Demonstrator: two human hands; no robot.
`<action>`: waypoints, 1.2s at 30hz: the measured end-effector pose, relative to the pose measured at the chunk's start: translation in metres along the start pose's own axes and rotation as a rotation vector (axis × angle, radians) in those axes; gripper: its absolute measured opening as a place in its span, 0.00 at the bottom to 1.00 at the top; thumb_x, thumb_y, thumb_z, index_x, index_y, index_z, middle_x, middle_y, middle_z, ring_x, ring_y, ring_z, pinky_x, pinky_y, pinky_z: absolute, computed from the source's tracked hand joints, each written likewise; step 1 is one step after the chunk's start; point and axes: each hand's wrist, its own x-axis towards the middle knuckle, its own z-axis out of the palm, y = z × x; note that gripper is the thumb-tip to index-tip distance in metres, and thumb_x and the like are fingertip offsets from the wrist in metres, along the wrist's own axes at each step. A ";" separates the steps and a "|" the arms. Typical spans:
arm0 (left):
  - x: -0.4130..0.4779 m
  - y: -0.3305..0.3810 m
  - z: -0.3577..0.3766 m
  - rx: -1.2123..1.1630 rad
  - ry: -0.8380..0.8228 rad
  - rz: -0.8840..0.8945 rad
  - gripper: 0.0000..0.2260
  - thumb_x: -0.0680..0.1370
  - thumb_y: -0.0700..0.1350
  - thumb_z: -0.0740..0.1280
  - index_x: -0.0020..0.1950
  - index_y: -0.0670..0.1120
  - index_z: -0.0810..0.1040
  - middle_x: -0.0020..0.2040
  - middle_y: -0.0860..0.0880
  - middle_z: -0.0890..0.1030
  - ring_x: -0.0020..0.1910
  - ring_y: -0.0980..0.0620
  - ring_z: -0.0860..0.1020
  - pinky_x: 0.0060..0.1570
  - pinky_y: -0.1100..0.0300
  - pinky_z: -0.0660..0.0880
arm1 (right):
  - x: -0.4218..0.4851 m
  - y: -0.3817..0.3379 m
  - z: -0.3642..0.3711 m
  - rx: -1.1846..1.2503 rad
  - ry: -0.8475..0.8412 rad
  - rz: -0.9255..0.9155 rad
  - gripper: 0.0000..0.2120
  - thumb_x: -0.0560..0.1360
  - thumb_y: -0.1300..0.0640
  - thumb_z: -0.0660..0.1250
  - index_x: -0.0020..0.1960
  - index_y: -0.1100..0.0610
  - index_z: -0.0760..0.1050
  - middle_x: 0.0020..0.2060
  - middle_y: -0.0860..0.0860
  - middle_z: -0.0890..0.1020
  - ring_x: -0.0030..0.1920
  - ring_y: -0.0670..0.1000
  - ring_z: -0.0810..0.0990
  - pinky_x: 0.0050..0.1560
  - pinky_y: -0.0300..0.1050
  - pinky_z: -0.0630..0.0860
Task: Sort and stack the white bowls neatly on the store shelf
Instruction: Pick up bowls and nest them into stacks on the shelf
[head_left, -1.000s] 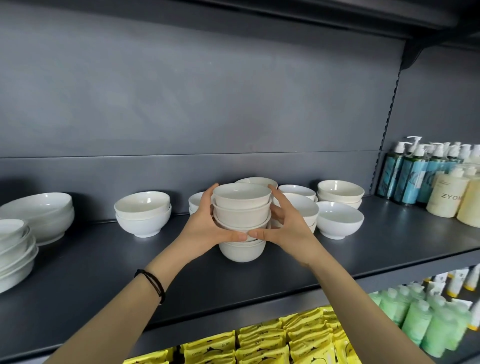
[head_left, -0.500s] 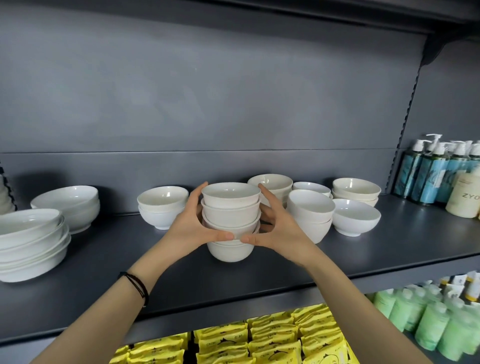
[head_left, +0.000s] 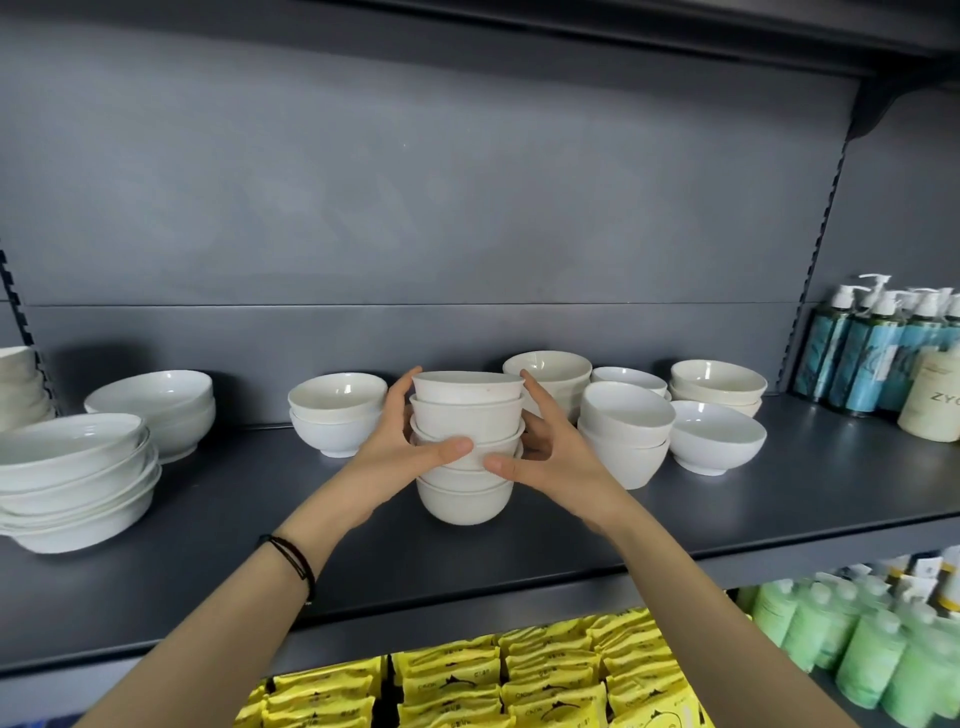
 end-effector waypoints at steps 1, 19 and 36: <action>0.000 -0.001 0.001 -0.014 0.011 0.003 0.52 0.58 0.56 0.78 0.75 0.60 0.52 0.70 0.57 0.68 0.64 0.62 0.71 0.52 0.68 0.74 | 0.000 0.000 0.001 0.029 0.001 -0.005 0.46 0.72 0.61 0.75 0.74 0.35 0.50 0.70 0.44 0.72 0.67 0.43 0.73 0.66 0.41 0.73; -0.002 -0.012 -0.004 -0.033 -0.015 0.077 0.44 0.60 0.53 0.79 0.65 0.74 0.55 0.71 0.58 0.69 0.68 0.58 0.71 0.64 0.57 0.72 | -0.003 0.000 0.004 -0.013 -0.066 -0.065 0.44 0.72 0.59 0.74 0.68 0.25 0.51 0.74 0.40 0.65 0.71 0.44 0.69 0.64 0.39 0.74; -0.002 -0.010 -0.002 -0.045 0.026 0.079 0.45 0.62 0.57 0.77 0.70 0.70 0.52 0.72 0.58 0.65 0.67 0.62 0.69 0.60 0.65 0.71 | -0.005 0.010 0.016 0.000 -0.017 -0.087 0.52 0.70 0.60 0.76 0.74 0.29 0.44 0.73 0.38 0.64 0.71 0.42 0.68 0.67 0.44 0.73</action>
